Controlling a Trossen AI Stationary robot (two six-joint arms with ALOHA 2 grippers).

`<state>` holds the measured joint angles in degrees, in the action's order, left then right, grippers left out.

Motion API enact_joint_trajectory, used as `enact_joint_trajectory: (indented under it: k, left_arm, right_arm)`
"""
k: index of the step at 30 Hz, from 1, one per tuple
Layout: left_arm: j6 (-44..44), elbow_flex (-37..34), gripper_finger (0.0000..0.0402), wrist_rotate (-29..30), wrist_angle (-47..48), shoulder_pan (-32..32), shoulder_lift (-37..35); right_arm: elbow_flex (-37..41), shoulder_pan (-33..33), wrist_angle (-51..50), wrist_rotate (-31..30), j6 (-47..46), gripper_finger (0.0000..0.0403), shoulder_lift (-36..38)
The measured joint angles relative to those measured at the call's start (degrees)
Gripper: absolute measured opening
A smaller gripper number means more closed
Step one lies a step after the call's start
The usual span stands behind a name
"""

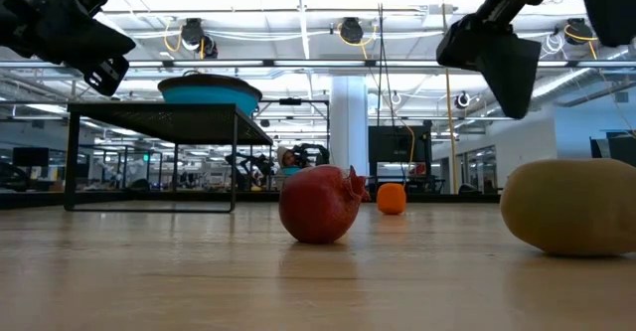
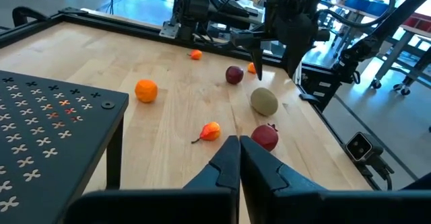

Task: Pick & Place Fruit
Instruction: Put the kiwi into the blue strainer bowl on the shelf

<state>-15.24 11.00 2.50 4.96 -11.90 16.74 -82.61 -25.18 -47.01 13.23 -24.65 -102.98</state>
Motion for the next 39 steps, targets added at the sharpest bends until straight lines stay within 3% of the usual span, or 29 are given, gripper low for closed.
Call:
enact_joint_trajectory:
  k: [6,14,22,27,39]
  left_arm:
    - [0.02,0.00,0.0018,0.07,0.02,0.00,0.02]
    - [0.04,0.00,0.0019,0.09,0.04,0.00,0.02]
    - [0.03,0.00,0.0019,0.37,0.43,0.00,0.01]
    - [-0.40,0.00,0.0019,0.55,1.24,0.00,0.02]
    - [-0.55,0.00,0.0019,0.57,1.31,0.00,0.02]
  right_arm:
    - [0.00,-0.03,1.69,0.40,-4.00,0.0337,0.00]
    - [0.13,-0.03,2.24,0.02,-2.70,0.0335,0.02]
    - [6.98,-0.05,10.69,0.23,-1.68,0.0334,0.07]
    - [8.51,-0.05,11.46,-2.99,0.04,0.0334,0.07]
    - [14.00,-0.07,16.56,-2.58,0.51,0.0334,0.02]
